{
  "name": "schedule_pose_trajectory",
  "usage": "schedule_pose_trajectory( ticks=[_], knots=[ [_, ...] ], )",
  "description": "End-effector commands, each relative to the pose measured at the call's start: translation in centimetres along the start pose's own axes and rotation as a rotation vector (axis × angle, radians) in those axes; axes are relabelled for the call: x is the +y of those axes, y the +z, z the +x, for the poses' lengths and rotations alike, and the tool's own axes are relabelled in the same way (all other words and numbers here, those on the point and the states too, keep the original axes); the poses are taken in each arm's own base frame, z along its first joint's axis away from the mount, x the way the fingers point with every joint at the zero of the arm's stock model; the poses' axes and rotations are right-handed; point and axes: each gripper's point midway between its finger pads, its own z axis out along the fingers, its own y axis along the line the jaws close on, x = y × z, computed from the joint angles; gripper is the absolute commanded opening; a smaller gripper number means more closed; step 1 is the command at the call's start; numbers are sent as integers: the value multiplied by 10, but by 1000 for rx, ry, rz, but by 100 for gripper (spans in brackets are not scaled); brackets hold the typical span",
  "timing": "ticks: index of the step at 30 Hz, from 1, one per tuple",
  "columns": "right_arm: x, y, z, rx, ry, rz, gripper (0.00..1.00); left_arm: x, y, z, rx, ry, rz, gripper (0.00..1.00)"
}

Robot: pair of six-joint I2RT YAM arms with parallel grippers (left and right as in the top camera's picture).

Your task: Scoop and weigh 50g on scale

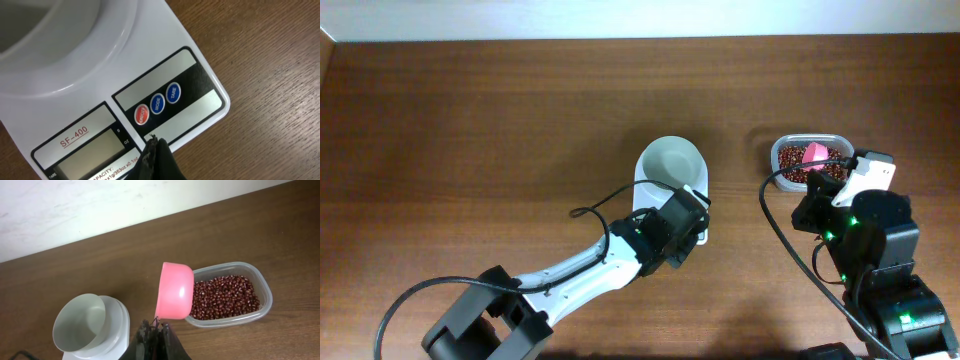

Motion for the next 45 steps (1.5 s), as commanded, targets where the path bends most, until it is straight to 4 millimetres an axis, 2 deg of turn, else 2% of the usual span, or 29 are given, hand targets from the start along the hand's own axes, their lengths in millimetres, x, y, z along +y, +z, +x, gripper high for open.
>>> schedule_pose_trajectory(
  ticks=[1,4,11,17,24,29,45],
  knots=[
    [2,1,-7,-7,15,-4,4,6,7,-5,-20,17,-46,0],
    [2,6,-3,11,36,0,4,6,11,-1,-5,25,-51,0],
    [24,4,9,80,65,-125,4,7,12,3,12,84,-53,0],
    [21,1,31,173,61,-121,4,10,11,6,26,86,-69,0],
    [16,0,41,214,47,-103,4,10,13,7,27,87,-68,0],
    [15,-1,44,226,46,-97,4,9,22,10,39,89,-70,0],
    [13,14,54,283,44,-73,4,7,23,5,20,146,-59,0]
  ],
)
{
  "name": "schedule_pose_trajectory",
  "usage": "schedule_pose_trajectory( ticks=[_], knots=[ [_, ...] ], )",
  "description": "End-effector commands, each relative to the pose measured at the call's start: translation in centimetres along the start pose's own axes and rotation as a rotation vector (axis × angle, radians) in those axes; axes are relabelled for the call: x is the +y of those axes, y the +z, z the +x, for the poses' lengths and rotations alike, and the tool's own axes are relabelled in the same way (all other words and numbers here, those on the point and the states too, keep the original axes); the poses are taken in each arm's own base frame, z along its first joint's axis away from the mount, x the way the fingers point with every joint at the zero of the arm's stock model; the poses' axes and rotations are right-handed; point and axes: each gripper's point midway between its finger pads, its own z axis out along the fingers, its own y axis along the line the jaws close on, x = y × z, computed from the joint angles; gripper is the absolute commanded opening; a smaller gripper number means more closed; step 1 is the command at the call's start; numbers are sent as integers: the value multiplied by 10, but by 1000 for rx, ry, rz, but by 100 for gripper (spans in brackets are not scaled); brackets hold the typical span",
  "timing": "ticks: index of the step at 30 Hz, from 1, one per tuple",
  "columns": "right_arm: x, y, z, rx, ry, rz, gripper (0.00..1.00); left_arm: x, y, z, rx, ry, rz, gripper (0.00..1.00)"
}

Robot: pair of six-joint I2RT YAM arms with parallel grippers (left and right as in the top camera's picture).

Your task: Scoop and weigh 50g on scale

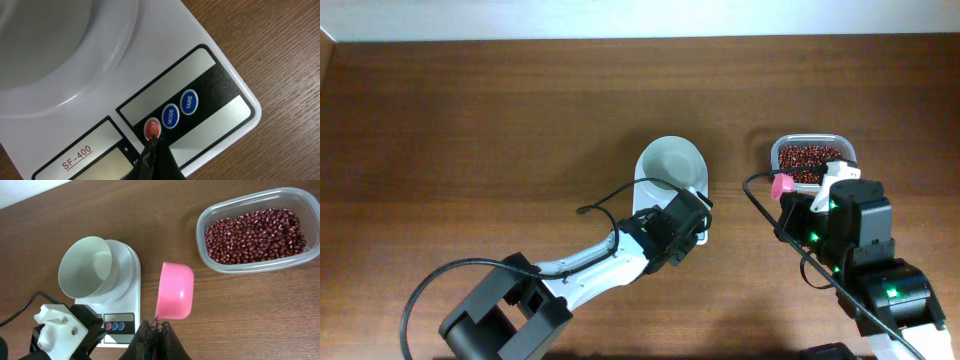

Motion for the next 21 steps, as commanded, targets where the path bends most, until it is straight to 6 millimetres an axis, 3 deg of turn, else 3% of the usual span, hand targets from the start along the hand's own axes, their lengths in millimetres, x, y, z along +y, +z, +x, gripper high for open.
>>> schedule_pose_trajectory(
  ticks=[1,5,21],
  knots=[
    [4,-1,-8,-16,4,-13,4,-1,2,-2,-6,71,-2,0],
    [7,-1,-16,-45,3,-27,4,-2,5,-11,-45,123,-3,0],
    [9,-2,-19,-59,2,-33,4,3,11,-11,-43,143,-35,0]
  ],
)
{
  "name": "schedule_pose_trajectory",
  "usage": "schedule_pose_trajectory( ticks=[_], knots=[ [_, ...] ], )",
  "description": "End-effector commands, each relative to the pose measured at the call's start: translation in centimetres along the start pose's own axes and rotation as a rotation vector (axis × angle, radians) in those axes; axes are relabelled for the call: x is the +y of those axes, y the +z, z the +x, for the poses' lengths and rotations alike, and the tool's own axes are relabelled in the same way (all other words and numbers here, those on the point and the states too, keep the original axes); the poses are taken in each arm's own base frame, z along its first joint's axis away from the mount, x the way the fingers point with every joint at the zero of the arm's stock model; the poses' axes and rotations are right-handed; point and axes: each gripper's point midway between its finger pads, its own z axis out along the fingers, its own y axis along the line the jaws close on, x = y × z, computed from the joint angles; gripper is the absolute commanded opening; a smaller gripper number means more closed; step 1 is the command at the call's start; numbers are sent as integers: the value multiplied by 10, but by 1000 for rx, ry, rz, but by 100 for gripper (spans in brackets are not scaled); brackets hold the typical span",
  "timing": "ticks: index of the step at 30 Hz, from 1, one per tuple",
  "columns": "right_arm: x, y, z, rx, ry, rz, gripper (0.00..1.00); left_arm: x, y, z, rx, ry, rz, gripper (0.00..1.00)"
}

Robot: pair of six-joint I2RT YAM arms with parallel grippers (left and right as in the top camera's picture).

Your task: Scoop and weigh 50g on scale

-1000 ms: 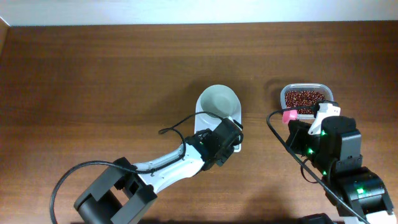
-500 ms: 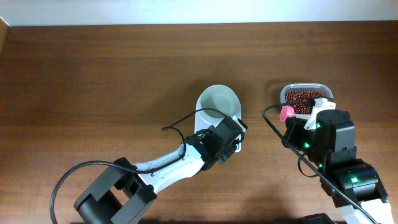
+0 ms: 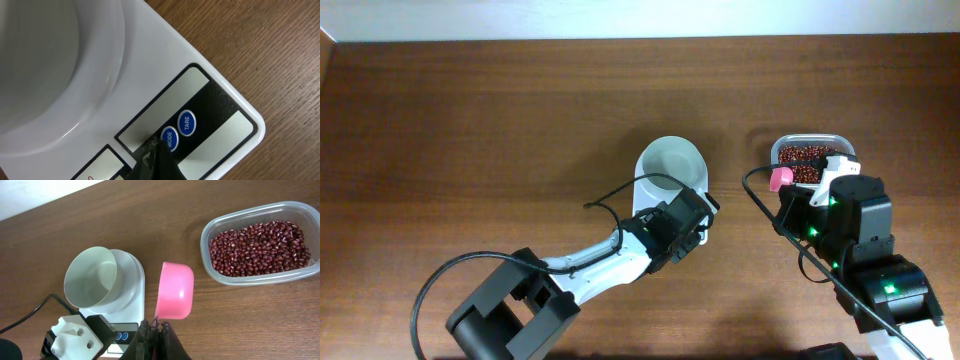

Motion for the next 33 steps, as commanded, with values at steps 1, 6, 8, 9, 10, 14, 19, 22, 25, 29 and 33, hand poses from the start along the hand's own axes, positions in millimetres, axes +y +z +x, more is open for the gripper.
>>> schedule_pose_trajectory(
  ticks=[1,6,8,9,10,14,19,22,25,29,33],
  knots=[
    [4,-4,-8,-19,4,-15,4,4,3,1,6,19,-28,0],
    [4,-4,-8,-19,4,-15,4,4,3,1,6,19,-28,0],
    [4,-4,-8,-19,4,-15,4,4,3,1,7,19,-28,0],
    [4,-4,-8,-19,4,-15,4,4,3,1,7,19,-28,0],
    [4,-4,-8,-19,4,-15,4,4,3,2,8,20,-28,0],
    [4,-4,-8,-19,4,-15,4,3,7,6,24,23,-27,0],
    [4,-4,-8,-19,4,-15,4,3,7,10,42,26,-28,0],
    [4,-4,-8,-20,4,-14,4,3,7,12,49,27,-28,0],
    [4,-4,-8,-20,4,-15,4,5,10,15,58,29,-43,0],
    [4,-4,-8,-20,4,-15,4,6,17,22,85,35,-58,0],
    [8,-4,-10,-27,8,-35,4,7,12,20,96,38,-60,0]
  ],
)
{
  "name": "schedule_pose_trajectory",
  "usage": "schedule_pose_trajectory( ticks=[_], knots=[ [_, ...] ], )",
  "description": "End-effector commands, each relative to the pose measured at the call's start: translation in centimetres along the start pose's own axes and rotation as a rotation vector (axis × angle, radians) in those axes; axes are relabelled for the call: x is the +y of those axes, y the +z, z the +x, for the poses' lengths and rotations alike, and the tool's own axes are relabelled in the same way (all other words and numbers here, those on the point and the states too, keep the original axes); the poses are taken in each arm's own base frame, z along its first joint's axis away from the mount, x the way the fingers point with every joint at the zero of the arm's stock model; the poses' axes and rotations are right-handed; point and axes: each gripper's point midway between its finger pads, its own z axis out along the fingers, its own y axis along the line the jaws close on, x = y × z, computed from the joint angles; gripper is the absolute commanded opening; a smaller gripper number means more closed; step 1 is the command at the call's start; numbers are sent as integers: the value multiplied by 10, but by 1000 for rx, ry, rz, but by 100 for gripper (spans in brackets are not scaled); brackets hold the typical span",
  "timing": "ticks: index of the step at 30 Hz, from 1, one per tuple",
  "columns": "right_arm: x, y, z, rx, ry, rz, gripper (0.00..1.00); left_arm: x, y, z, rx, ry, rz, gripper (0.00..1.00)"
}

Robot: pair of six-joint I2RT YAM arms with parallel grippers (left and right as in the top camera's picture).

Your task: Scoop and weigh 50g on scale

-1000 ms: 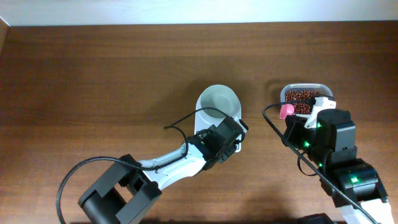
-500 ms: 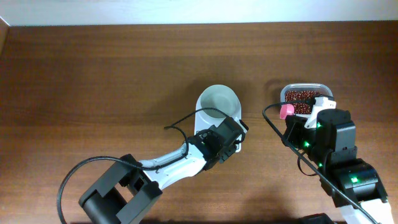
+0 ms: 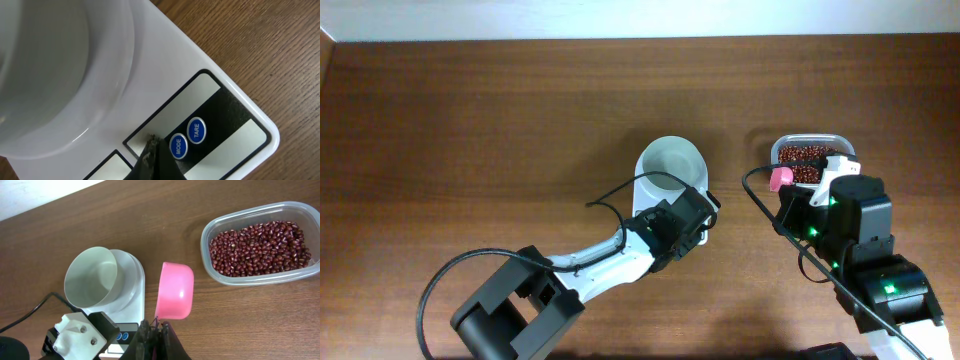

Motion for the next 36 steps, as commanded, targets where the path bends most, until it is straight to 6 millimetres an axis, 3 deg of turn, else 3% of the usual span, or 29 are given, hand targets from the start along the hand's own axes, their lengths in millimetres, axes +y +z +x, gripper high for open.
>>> schedule_pose_trajectory(
  ticks=[1,4,7,8,10,12,13,15,16,21,28,29,30,36],
  knots=[
    [9,-4,-12,-32,6,-40,4,1,2,18,93,36,-7,0],
    [13,-5,-21,-71,4,-57,4,10,-37,-2,72,30,7,0],
    [21,-7,-39,-145,-1,-90,4,20,-90,-18,13,17,23,0],
    [26,-10,-51,-196,-3,-109,4,21,-118,-21,-30,7,53,0],
    [32,-14,-65,-252,-6,-133,4,24,-149,-22,-81,-5,75,0],
    [36,-15,-77,-299,-7,-147,4,34,-180,-21,-137,-36,91,13],
    [37,-14,-80,-309,-7,-151,4,39,-186,-19,-149,-48,86,19],
    [40,-8,-85,-322,-8,-157,4,48,-194,-16,-156,-68,71,53],
    [40,-4,-86,-321,-8,-156,4,48,-194,-15,-152,-69,70,99],
    [37,8,-85,-303,-6,-140,4,45,-192,-7,-120,-64,86,99],
    [32,6,-91,-331,1,-111,4,42,-193,-13,-143,-65,103,100],
    [32,7,-91,-330,1,-111,4,41,-189,-11,-129,-63,104,35],
    [32,7,-91,-330,1,-111,4,39,-182,-9,-105,-73,109,0],
    [33,7,-91,-330,1,-111,4,-3,-108,12,98,-65,240,0]
  ],
)
